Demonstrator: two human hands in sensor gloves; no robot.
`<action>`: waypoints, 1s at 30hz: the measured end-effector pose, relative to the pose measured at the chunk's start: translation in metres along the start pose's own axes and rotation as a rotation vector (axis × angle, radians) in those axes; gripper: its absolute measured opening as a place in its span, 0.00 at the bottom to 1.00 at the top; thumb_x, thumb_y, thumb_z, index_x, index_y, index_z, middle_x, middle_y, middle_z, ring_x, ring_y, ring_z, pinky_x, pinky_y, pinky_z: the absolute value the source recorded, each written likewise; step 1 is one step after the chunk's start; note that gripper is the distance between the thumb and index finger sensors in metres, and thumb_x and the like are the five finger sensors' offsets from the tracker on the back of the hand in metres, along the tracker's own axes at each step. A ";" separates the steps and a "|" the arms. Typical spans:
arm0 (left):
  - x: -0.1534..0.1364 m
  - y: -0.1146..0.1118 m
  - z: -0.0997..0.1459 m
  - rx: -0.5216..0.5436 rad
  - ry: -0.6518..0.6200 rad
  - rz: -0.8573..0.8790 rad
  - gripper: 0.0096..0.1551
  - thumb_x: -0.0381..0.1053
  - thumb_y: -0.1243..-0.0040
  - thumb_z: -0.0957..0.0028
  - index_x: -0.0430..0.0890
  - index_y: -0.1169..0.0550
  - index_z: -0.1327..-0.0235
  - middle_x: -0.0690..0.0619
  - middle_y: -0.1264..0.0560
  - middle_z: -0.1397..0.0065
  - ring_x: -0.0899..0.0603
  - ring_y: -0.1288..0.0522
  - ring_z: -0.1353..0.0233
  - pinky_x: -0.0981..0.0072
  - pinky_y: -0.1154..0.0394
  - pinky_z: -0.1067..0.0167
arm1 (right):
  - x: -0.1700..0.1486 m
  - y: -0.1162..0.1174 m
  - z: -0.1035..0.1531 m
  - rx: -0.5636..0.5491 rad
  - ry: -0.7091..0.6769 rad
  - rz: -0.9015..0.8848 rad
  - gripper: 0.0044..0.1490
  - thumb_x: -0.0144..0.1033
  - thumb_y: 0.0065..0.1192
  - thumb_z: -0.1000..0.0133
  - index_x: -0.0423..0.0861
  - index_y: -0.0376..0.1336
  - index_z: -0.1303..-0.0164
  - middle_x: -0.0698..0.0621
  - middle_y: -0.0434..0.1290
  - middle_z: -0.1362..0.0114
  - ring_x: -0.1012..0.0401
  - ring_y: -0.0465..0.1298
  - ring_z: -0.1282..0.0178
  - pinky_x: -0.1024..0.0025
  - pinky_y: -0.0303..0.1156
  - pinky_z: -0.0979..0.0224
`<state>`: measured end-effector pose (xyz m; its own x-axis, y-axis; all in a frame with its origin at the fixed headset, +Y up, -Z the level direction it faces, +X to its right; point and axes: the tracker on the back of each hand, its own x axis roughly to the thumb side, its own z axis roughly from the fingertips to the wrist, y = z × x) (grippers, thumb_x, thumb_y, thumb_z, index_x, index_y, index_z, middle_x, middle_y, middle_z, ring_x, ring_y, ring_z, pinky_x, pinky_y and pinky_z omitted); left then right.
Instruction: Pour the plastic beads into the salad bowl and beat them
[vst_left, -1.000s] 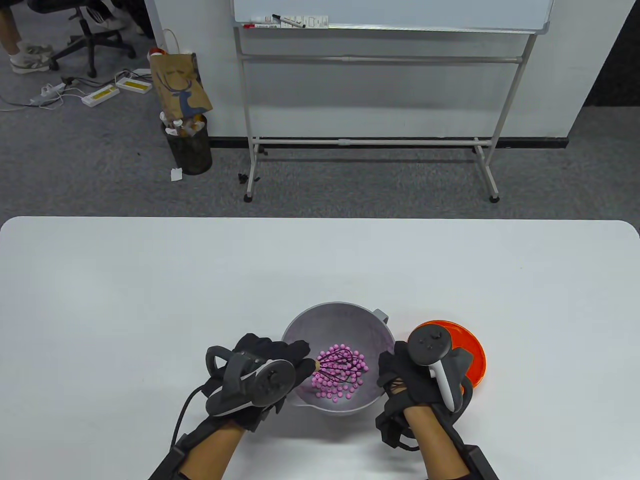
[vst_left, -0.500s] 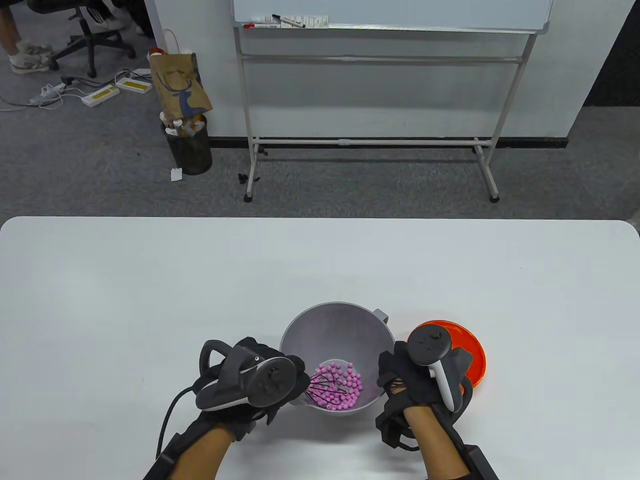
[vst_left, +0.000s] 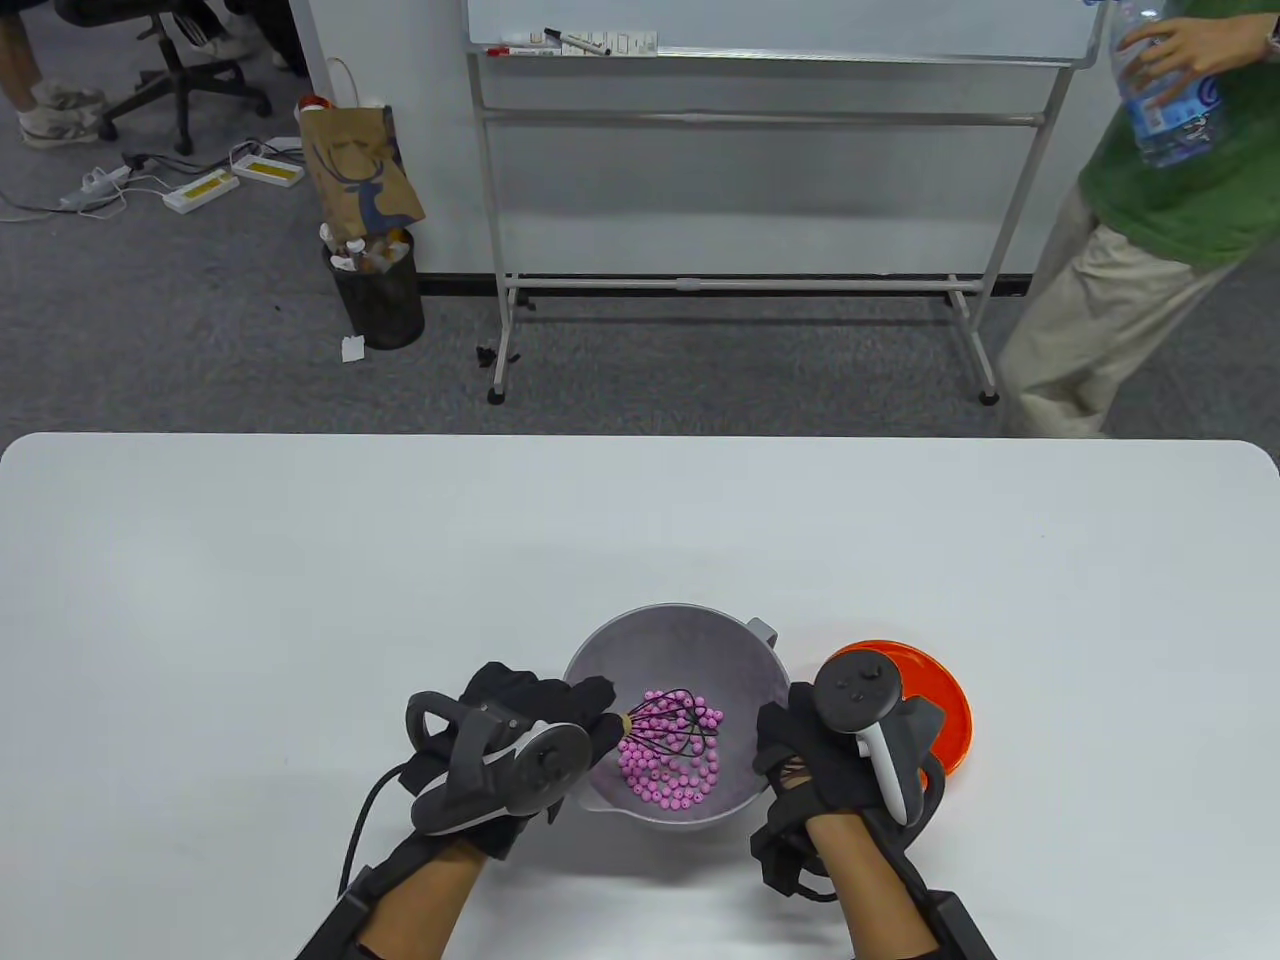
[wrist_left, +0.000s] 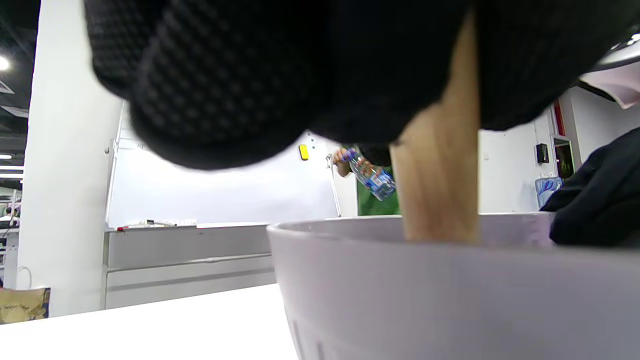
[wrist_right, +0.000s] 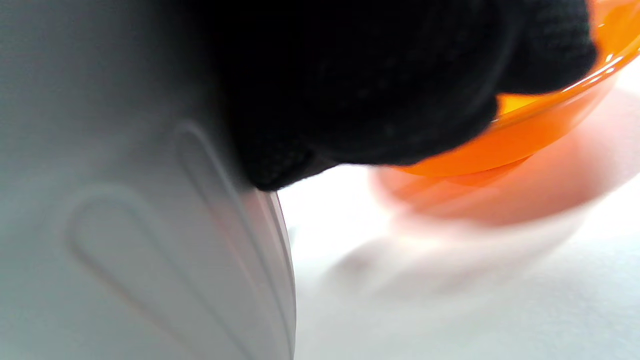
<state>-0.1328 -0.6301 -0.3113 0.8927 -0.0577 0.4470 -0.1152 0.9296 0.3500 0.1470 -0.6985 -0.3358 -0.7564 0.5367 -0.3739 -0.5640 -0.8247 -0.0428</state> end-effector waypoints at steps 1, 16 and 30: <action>0.000 0.003 0.000 0.002 -0.002 -0.027 0.23 0.68 0.29 0.59 0.58 0.11 0.57 0.62 0.12 0.82 0.52 0.13 0.73 0.55 0.18 0.51 | 0.000 0.000 0.000 0.001 0.001 0.000 0.33 0.50 0.68 0.48 0.40 0.71 0.40 0.49 0.85 0.65 0.58 0.84 0.79 0.60 0.79 0.62; 0.011 0.018 -0.003 -0.215 -0.078 0.164 0.22 0.66 0.31 0.55 0.54 0.10 0.58 0.61 0.12 0.83 0.52 0.13 0.73 0.56 0.17 0.51 | 0.000 0.001 0.000 0.000 0.002 0.004 0.33 0.50 0.68 0.47 0.40 0.71 0.40 0.49 0.84 0.65 0.58 0.84 0.79 0.60 0.79 0.62; 0.008 -0.003 -0.001 -0.019 0.000 -0.051 0.24 0.68 0.33 0.55 0.57 0.13 0.53 0.62 0.12 0.81 0.52 0.13 0.71 0.54 0.18 0.50 | 0.000 0.001 0.000 -0.002 0.001 0.003 0.33 0.50 0.68 0.47 0.40 0.71 0.40 0.49 0.84 0.66 0.58 0.84 0.79 0.60 0.79 0.61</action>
<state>-0.1252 -0.6331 -0.3093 0.8973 -0.1048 0.4287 -0.0616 0.9321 0.3569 0.1464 -0.6992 -0.3357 -0.7580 0.5336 -0.3751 -0.5606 -0.8270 -0.0437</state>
